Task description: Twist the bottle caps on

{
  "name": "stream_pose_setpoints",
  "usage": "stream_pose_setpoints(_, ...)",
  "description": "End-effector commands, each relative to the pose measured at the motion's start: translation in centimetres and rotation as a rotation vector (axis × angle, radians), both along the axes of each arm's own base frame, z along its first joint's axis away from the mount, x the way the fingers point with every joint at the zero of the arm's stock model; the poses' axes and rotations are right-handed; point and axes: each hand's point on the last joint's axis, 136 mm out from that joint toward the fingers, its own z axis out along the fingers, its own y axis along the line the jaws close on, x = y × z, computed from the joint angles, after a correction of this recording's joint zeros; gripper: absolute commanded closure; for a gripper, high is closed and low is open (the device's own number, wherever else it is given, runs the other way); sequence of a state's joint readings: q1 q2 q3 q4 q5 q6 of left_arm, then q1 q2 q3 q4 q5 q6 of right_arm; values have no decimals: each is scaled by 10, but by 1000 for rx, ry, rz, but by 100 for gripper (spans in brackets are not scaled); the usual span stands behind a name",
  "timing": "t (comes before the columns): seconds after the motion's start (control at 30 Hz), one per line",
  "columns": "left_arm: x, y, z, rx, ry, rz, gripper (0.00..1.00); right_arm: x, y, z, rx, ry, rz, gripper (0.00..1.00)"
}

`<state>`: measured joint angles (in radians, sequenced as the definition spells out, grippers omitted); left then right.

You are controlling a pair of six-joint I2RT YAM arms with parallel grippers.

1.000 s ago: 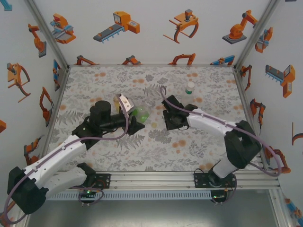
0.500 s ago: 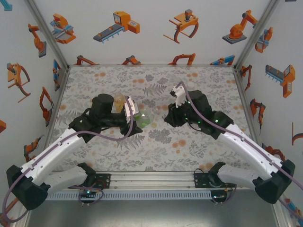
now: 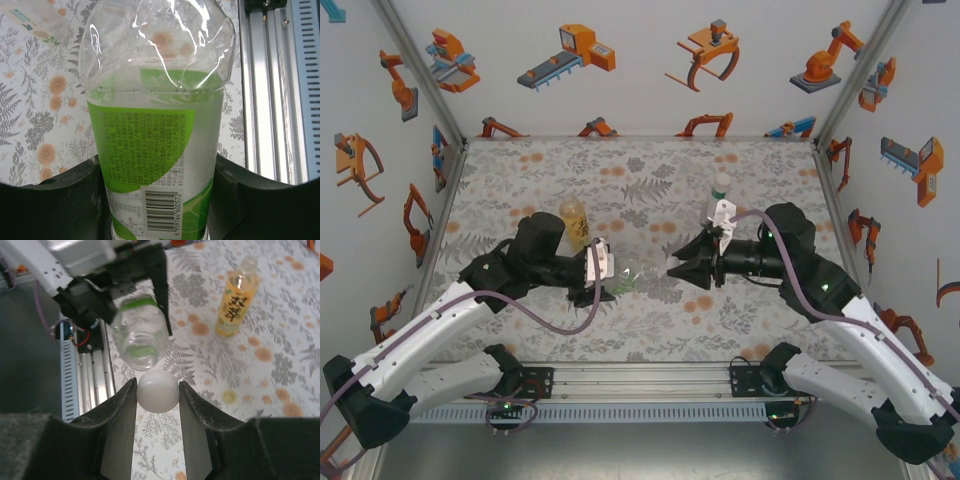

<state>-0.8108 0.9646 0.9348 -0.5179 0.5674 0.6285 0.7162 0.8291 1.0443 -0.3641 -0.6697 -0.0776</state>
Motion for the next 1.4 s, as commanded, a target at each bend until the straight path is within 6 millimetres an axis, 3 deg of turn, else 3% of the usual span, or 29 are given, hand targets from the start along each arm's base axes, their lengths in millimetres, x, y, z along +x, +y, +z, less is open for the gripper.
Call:
stream_pose_setpoints(0.0, -4, -1, 10, -4, -47, -34, 100, -23, 5, 12, 61, -91, 152, 94)
stream_pose_setpoints(1.03, -9, -10, 18, -38, -44, -82, 100, -19, 28, -2, 59, -61, 259, 100)
stream_pose_setpoints(1.37, -8, -15, 20, -48, -11, -77, 100, -21, 31, -15, -29, -69, 275, 100)
